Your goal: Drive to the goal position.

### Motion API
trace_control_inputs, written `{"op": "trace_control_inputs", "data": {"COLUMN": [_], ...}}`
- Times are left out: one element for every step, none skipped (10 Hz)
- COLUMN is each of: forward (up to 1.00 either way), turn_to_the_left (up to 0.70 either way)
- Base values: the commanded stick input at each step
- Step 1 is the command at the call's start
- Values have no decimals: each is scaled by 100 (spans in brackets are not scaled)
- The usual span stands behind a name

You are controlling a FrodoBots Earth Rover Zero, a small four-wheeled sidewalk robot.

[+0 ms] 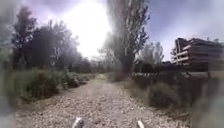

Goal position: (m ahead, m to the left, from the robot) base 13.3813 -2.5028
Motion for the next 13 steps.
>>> {"op": "trace_control_inputs", "data": {"forward": [70, 70, 70, 70, 70, 70, 70, 70, 70, 70, 70, 70, 70], "turn_to_the_left": [0, 0, 0, 0, 0, 0, 0, 0, 0, 0, 0, 0, 0]}}
